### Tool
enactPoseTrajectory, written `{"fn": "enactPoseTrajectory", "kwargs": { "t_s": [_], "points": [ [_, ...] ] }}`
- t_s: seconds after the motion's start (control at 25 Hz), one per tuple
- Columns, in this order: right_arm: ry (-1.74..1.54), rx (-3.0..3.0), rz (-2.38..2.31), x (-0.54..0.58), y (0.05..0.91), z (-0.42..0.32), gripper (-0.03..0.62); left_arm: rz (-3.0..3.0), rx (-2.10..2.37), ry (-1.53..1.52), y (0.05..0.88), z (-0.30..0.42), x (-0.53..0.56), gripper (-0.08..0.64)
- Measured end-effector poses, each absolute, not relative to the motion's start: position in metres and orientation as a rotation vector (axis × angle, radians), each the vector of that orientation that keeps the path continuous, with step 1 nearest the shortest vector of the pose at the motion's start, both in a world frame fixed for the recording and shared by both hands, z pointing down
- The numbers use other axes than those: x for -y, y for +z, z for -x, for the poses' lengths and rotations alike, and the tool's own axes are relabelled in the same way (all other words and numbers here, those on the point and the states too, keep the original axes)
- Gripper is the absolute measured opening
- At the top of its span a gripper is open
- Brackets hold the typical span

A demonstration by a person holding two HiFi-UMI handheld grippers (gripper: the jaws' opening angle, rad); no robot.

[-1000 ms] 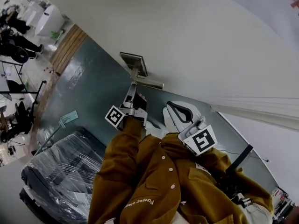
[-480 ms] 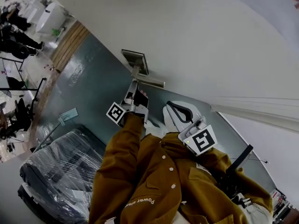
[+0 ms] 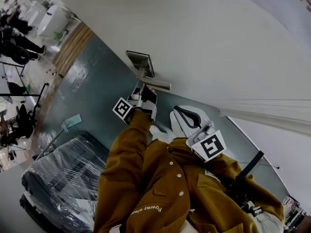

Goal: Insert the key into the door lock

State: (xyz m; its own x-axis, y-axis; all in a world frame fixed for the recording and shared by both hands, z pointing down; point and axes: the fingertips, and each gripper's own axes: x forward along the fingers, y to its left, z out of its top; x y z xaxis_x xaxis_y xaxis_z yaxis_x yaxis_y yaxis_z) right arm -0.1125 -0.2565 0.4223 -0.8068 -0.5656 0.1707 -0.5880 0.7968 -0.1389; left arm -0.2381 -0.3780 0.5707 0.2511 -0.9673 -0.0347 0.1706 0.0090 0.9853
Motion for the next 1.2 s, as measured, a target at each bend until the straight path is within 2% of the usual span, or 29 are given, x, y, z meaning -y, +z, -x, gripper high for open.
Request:
{"fn": "enactPoseTrajectory", "kwargs": {
  "t_s": [0.2,0.24,0.32,0.48,0.56,0.84,1.2],
  "points": [
    [0.286,2.847,-0.93,0.249,0.426,0.112,0.006,-1.242,0.911,-1.094,0.571,0.239,0.382,0.031],
    [0.291,2.839,-0.93,0.248,0.427,0.112,0.006,-1.25,0.915,-1.09,0.571,0.239,0.382,0.055],
    [0.292,2.834,-0.931,0.247,0.428,0.111,0.006,-1.268,0.911,-1.07,0.573,0.237,0.382,0.192],
    [0.28,2.843,-0.935,0.251,0.427,0.109,0.006,-1.417,1.07,-0.838,0.588,0.24,0.367,0.21],
    [0.266,2.868,-0.94,0.252,0.423,0.111,0.006,-1.576,1.234,-0.651,0.586,0.251,0.35,0.199],
    [0.247,2.92,-0.857,0.253,0.41,0.131,0.006,-1.955,1.625,-0.307,0.507,0.265,0.276,0.005],
    [0.288,2.927,-0.679,0.256,0.427,0.166,0.005,-2.026,1.882,-0.014,0.453,0.253,0.207,0.005]
  ]
}}
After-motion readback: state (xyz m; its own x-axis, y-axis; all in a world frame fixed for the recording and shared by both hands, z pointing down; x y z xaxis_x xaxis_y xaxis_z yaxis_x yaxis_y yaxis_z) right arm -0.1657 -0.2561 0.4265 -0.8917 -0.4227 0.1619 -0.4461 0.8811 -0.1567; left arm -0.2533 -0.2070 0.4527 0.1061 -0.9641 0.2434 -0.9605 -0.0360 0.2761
